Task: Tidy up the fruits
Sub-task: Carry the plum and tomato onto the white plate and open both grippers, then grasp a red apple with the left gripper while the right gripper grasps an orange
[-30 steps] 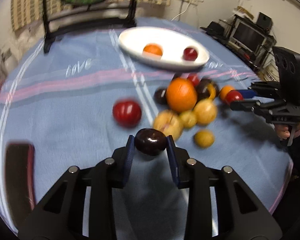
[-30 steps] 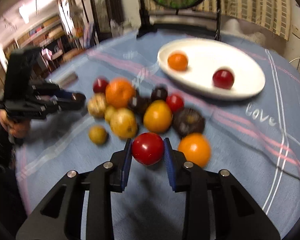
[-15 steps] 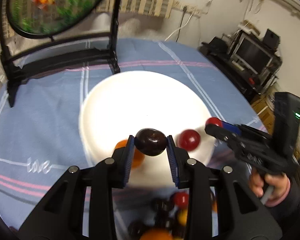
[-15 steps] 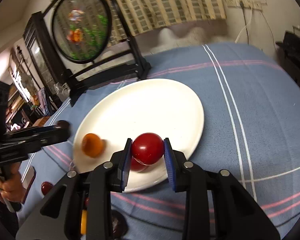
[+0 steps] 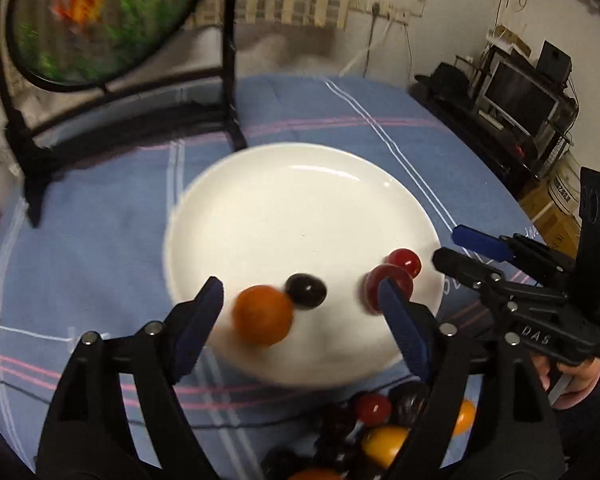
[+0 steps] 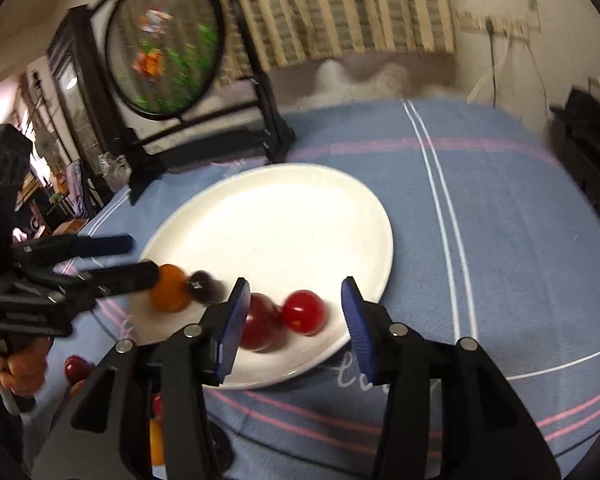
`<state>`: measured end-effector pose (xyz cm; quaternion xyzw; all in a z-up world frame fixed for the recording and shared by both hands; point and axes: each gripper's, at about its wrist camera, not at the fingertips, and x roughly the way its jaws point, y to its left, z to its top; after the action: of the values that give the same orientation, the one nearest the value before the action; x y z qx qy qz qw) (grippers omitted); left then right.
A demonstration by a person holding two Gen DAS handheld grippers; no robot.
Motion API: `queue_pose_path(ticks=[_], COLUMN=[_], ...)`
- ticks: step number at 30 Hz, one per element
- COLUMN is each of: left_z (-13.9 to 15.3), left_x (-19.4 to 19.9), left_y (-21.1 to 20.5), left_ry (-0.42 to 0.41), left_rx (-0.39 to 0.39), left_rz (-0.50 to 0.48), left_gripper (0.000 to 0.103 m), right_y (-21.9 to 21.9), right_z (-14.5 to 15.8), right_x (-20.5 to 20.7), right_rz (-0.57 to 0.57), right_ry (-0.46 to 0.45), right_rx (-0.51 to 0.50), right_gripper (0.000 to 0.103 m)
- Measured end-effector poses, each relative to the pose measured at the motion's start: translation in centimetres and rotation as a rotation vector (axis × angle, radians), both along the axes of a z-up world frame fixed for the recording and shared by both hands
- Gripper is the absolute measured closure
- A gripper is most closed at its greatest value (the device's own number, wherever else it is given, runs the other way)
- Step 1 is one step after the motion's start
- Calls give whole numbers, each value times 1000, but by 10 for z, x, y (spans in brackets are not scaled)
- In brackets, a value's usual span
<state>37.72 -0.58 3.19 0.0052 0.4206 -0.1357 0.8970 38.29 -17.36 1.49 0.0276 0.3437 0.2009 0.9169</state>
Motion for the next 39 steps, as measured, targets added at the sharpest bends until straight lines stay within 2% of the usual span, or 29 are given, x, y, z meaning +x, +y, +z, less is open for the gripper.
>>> queue_pose_path(ticks=[3,5,7,10,15,20,26,32,34,37,39], left_z=[11,11,5,-12,-33,-45,-56,-65,-68,-73,-76], left_x=[-36,-60,-78,-93,-105,-118,-129,-133,-133,-132,-130], left_y=[25,43,64,92,117,121,116,102,99,98,98], left_ry=[-54,-88,-99,-43,4,15,32,39,50,66,80], left_rx=[18,32,13,-40,-127,-119,-86,-37,-35,-38,-47], left_rz=[37,68,111,152,184,180,132,73,65,60,54], left_gripper=[10,9,9,9,9,9,9,11,13,23,38], right_y=[7,13,22,43,73,57,33,32,32,31,31], right_z=[5,3,-1,-4,-12,-8,-29,-45,-47,-52,-52], right_x=[-27,-43,-62,-86,-108,-115,-117,-119,-118,-118,-118], right_rz=[88,137,187,278,388,355,260,254,254,250,252], right_ry=[-2,5,16,19,13,-17,36,76,81,89,88], right_rx=[26,26,27,6,-74,-130,-190,-235,-243,-257,-262], right_gripper=[54,54,54,54,54,54,54,54,54,54,54])
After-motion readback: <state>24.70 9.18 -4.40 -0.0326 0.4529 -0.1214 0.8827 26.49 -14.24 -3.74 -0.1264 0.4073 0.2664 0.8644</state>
